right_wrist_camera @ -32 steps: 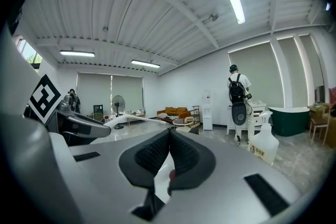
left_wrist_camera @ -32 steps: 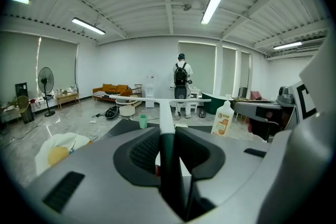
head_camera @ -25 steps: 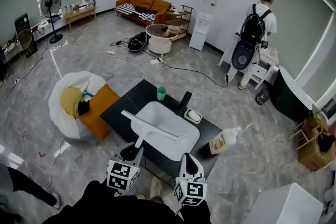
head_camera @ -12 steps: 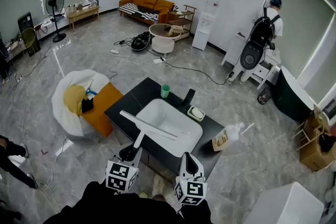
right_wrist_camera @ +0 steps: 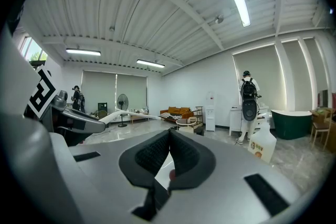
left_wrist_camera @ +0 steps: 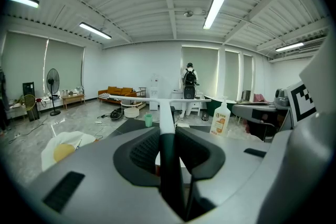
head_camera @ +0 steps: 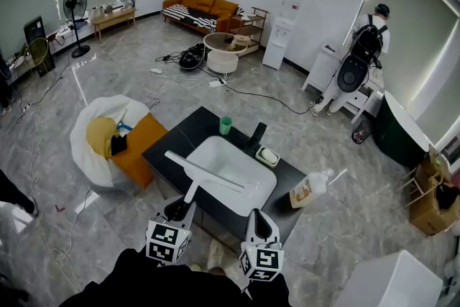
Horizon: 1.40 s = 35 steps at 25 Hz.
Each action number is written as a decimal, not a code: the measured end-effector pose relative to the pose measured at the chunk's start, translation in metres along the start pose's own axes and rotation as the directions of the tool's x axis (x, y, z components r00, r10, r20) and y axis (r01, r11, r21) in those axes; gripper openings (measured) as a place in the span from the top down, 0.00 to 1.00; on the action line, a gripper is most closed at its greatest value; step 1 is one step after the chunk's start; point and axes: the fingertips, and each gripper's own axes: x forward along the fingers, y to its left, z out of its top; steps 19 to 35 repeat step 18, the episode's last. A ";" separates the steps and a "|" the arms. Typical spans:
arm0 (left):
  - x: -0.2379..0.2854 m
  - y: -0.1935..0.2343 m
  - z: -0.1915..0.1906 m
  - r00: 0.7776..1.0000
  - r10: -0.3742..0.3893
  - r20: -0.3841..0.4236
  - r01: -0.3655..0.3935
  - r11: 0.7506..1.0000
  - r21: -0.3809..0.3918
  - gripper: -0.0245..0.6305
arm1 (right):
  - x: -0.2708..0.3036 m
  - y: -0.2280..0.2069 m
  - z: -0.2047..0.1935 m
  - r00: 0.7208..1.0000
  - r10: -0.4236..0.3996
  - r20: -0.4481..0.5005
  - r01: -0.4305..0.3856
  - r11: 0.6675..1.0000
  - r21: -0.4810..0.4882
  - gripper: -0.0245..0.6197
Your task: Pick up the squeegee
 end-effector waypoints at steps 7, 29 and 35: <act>0.003 0.000 0.000 1.000 0.000 -0.002 0.000 1.000 -0.003 0.80 | 0.002 0.000 -0.001 1.000 0.003 -0.002 -0.003 1.000 0.002 0.94; 0.005 0.001 0.001 1.000 -0.013 -0.006 0.013 1.000 0.002 0.80 | 0.007 0.003 0.002 1.000 0.004 -0.004 -0.004 1.000 0.002 0.94; 0.005 0.001 0.001 1.000 -0.013 -0.006 0.013 1.000 0.002 0.80 | 0.007 0.003 0.002 1.000 0.004 -0.004 -0.004 1.000 0.002 0.94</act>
